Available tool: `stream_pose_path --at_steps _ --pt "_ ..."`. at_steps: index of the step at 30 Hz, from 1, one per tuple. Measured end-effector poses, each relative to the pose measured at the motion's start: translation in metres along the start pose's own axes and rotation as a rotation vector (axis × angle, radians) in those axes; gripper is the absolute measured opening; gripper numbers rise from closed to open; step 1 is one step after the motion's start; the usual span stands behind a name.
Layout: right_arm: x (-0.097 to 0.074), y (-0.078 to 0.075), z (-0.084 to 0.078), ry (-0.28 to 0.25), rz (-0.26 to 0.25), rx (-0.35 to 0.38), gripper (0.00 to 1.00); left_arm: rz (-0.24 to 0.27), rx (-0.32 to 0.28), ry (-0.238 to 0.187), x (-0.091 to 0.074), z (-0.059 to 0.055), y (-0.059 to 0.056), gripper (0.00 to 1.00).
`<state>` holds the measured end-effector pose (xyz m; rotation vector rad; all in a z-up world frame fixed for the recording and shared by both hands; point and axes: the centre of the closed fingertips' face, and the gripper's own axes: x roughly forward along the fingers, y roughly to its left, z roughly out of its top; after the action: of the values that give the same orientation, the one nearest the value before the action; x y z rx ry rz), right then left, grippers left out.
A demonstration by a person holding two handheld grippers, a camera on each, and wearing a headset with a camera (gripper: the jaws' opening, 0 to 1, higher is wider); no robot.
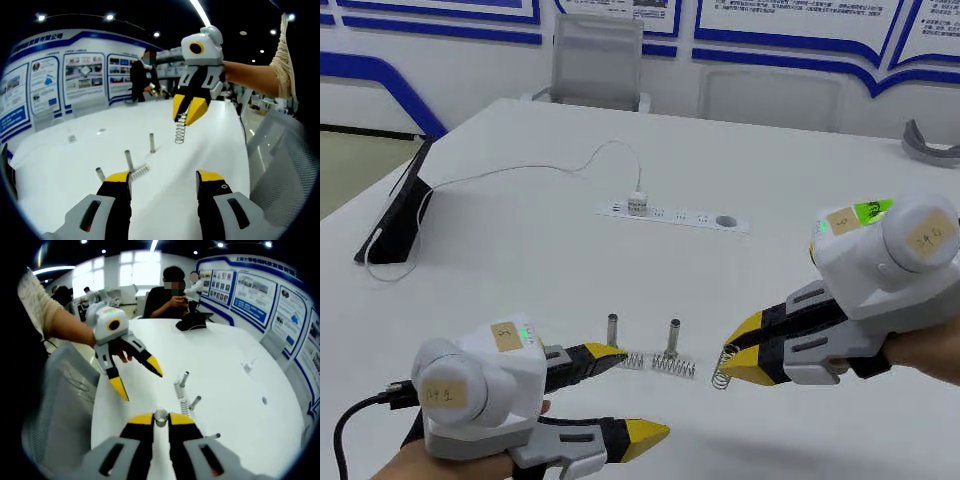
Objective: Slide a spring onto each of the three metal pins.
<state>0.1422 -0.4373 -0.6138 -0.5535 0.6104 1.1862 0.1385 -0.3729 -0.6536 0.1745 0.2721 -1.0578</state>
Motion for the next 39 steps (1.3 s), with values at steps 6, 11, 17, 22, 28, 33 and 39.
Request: stream_pose_path --at_steps 6,11,17,22,28,33,39 --pt "-0.007 -0.013 -0.004 0.003 -0.036 0.019 0.12 0.026 -0.007 -0.004 -0.007 -0.001 0.007 0.54" --pt "-0.014 -0.028 -0.007 -0.002 -0.072 0.044 0.12 0.045 -0.018 -0.005 -0.012 -0.003 0.013 0.55" --pt "-0.020 -0.046 -0.011 0.003 -0.126 0.073 0.12 0.063 -0.028 -0.008 -0.016 -0.004 0.018 0.56" --pt "-0.021 -0.063 -0.017 0.013 -0.169 0.109 0.12 0.073 -0.035 -0.006 -0.019 -0.006 0.020 0.57" --pt "-0.022 -0.082 -0.024 0.018 -0.218 0.148 0.12 0.084 -0.040 -0.003 -0.022 -0.007 0.023 0.57" --pt "-0.019 -0.096 -0.030 0.013 -0.254 0.179 0.12 0.089 -0.042 -0.002 -0.023 -0.008 0.024 0.57" --pt "-0.010 -0.103 -0.035 0.016 -0.263 0.204 0.12 0.093 -0.045 -0.001 -0.023 -0.008 0.024 0.57"
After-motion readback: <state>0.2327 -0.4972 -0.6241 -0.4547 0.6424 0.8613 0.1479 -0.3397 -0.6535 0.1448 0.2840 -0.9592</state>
